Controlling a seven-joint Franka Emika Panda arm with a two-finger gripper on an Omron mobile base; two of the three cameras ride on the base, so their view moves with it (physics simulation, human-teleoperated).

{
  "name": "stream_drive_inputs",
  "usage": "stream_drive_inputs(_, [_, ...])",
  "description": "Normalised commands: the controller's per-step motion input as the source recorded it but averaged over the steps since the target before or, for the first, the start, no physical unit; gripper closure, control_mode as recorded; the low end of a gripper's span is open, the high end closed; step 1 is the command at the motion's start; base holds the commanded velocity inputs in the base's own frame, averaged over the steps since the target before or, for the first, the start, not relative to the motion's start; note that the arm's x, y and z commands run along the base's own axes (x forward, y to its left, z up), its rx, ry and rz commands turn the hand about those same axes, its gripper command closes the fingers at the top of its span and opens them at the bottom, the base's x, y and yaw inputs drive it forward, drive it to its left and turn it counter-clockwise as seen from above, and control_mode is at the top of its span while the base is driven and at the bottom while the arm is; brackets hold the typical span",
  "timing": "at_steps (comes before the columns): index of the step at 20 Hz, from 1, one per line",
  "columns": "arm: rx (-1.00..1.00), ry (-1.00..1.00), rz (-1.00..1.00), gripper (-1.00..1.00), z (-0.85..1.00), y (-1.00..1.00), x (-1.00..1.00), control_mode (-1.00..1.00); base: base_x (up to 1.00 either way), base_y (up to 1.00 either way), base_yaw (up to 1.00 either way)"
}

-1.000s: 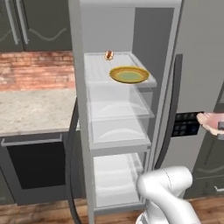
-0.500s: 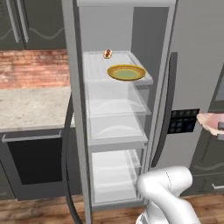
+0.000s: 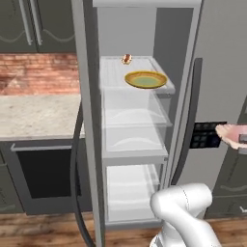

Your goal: Retrieve the steak from the fridge and place it on the saucepan with marinade on the stove.

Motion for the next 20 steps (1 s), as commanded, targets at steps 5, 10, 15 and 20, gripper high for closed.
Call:
stream_drive_inputs(5, [0.0, 0.0, 0.0, 1.0, 0.0, 0.0, 0.0, 1.0, -0.05, -0.26, 0.19])
stream_drive_inputs(10, [0.0, 0.0, 0.0, 1.0, 0.0, 0.0, 0.0, 1.0, -0.1, -0.27, 0.21])
stream_drive_inputs(15, [0.0, 0.0, 0.0, 1.0, 0.0, 0.0, 0.0, 1.0, -0.11, -0.2, 0.24])
stream_drive_inputs(20, [0.0, 0.0, 0.0, 1.0, 0.0, 0.0, 0.0, 1.0, -0.14, -0.16, 0.28])
